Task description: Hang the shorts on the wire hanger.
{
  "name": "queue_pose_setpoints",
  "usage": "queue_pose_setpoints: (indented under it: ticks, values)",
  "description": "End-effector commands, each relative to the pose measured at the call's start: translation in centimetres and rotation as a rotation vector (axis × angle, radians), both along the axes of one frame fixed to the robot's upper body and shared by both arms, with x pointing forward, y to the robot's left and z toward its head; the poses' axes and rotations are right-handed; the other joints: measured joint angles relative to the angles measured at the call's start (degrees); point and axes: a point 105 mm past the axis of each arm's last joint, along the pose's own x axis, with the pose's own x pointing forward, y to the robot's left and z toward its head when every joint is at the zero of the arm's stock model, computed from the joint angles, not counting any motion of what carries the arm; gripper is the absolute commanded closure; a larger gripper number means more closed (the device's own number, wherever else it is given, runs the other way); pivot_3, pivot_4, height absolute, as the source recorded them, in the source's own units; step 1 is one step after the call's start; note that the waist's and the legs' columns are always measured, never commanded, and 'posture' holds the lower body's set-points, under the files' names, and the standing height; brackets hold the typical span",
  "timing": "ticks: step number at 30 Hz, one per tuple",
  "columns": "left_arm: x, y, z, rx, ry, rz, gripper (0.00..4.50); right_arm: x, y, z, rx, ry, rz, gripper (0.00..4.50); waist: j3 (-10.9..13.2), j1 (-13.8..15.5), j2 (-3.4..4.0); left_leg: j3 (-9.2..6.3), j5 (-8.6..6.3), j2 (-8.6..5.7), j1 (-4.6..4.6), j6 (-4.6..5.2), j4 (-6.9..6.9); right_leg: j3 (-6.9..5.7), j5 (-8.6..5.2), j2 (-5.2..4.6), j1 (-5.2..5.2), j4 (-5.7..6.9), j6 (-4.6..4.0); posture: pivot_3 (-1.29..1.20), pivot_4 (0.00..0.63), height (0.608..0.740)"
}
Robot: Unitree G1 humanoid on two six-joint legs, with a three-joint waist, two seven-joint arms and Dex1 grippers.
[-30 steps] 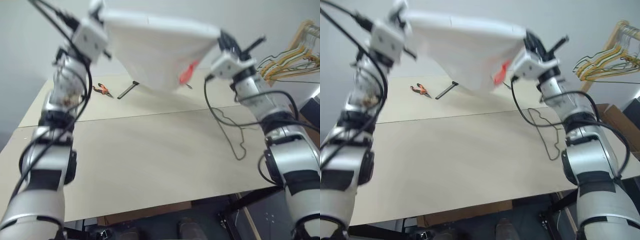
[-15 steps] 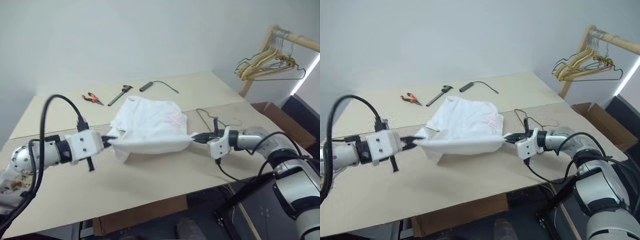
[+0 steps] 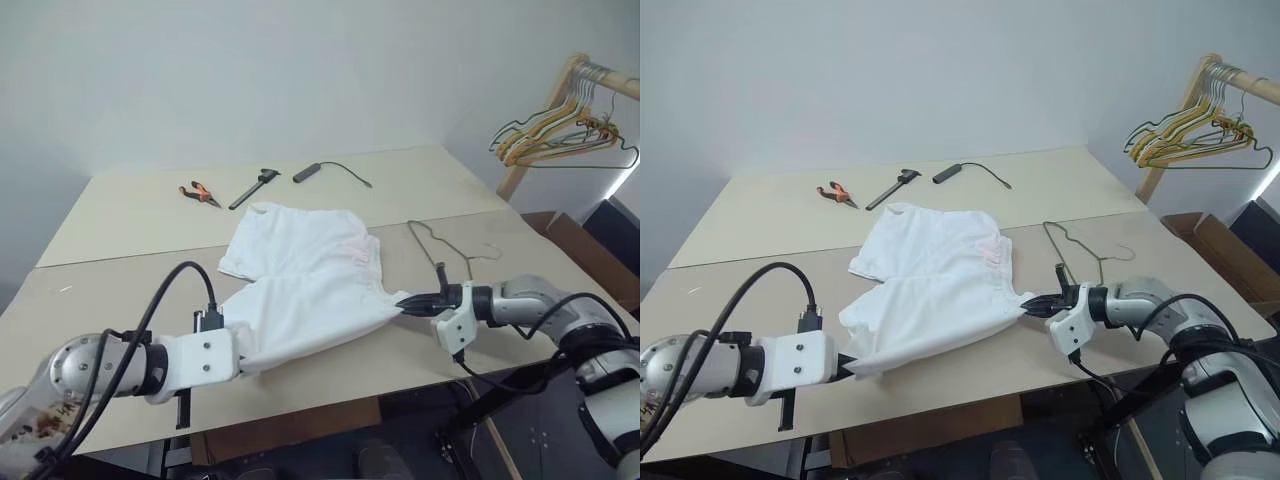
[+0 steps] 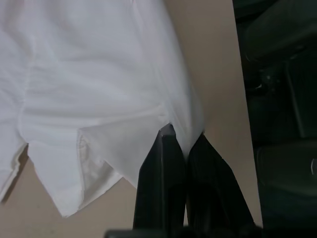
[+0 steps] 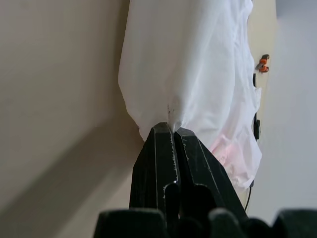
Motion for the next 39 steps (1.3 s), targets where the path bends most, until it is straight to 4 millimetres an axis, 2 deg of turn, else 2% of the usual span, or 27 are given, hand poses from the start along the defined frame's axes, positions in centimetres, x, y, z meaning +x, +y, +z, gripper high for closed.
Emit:
queue_pose_setpoints:
  ticks: [1,6,9,11,14,21,25,26,29,32,36,39]
  values:
    - [-0.4,-0.2,-0.8,-0.003,0.002,0.008,4.48,-0.5,-0.6,1.2,0.015,-0.023,-0.028,4.50,-0.01,0.17,0.00,0.00,-0.03,0.00,-0.09,0.01,0.00,-0.01,0.00,0.00,-0.06,-0.01,0.00,-0.09,0.000,0.740]
    - [-1.1,0.2,-1.7,0.007,0.016,0.011,4.48,-2.2,-0.3,0.5,0.030,0.018,-0.045,4.50,-0.01,0.32,0.00,0.02,-0.07,0.01,-0.39,0.03,0.04,0.02,-0.01,0.00,-0.41,0.03,-0.01,-0.08,0.000,0.740]
    - [-1.4,0.1,-1.7,-0.007,0.027,0.012,3.84,-2.7,-0.3,0.2,0.033,0.035,-0.064,4.50,-0.01,0.76,0.00,0.04,-0.06,0.03,-0.36,0.04,0.08,0.04,-0.06,0.02,-0.40,0.04,-0.10,-0.08,0.000,0.740]
    - [-2.0,0.3,-2.6,-0.011,0.050,0.012,3.25,-2.8,-0.5,0.1,0.029,0.052,-0.086,4.50,-0.01,1.16,0.00,0.08,-0.06,0.05,-0.32,0.04,0.11,0.04,-0.18,0.05,-0.37,0.04,-0.30,-0.08,0.000,0.740]
    - [-2.5,0.5,-3.5,-0.018,0.055,0.019,2.29,-3.2,-1.1,-0.3,0.004,0.094,-0.109,3.76,-0.01,1.69,0.00,0.13,-0.07,0.06,-0.36,0.04,0.09,0.08,-0.23,0.06,-0.45,0.03,-0.36,-0.08,0.000,0.740]
    - [-3.8,1.2,-3.6,-0.039,0.040,0.015,0.04,-4.1,-1.9,0.6,0.037,0.156,-0.160,1.33,-0.01,3.13,-0.02,0.25,-0.07,0.12,-0.41,0.04,0.09,0.11,-0.25,0.06,-0.56,0.04,-0.41,-0.06,0.000,0.740]
    - [-2.3,4.0,-1.2,-0.030,-0.074,-0.013,0.00,-3.7,-3.7,3.2,0.258,0.220,-0.379,0.03,-0.01,4.69,-0.03,0.36,-0.08,0.20,-0.46,0.06,0.08,0.11,-0.30,0.08,-0.68,0.06,-0.53,-0.03,0.000,0.740]
    - [-2.0,4.4,-0.5,-0.041,-0.101,-0.018,0.00,-3.7,-4.0,3.8,0.310,0.230,-0.424,0.03,-0.01,5.00,-0.03,0.40,-0.08,0.25,-0.44,0.06,0.08,0.10,-0.29,0.12,-0.66,0.05,-0.56,-0.03,0.000,0.740]
    - [0.3,5.2,3.0,-0.155,-0.214,0.042,0.00,-3.0,-5.7,6.0,0.544,0.246,-0.609,0.03,-0.01,6.27,-0.06,0.52,-0.08,0.35,-0.45,0.05,0.09,0.10,-0.29,0.16,-0.70,0.05,-0.55,-0.03,0.000,0.740]
    - [2.4,4.9,5.3,-0.255,-0.300,0.083,0.00,-2.3,-6.7,6.7,0.649,0.253,-0.761,0.03,-0.08,6.65,-0.12,0.54,-0.09,0.47,-0.52,0.04,0.16,0.07,-0.47,0.33,-0.80,0.00,-0.15,-0.05,0.000,0.740]
    - [5.0,2.7,7.5,-0.388,-0.326,0.133,0.00,-0.4,-8.6,6.3,0.724,0.265,-1.002,0.03,-0.15,6.41,-0.21,0.63,-0.10,0.51,-0.63,0.01,0.18,0.14,-0.15,0.48,-0.82,0.00,-0.04,-0.06,0.000,0.740]
    - [6.5,1.0,8.9,-0.506,-0.339,0.171,0.00,1.3,-10.7,5.6,0.757,0.273,-1.245,0.03,-0.18,5.90,-0.13,0.62,-0.10,0.47,-0.86,0.01,0.22,0.20,0.07,0.52,-0.96,-0.01,-0.15,-0.07,0.000,0.740]
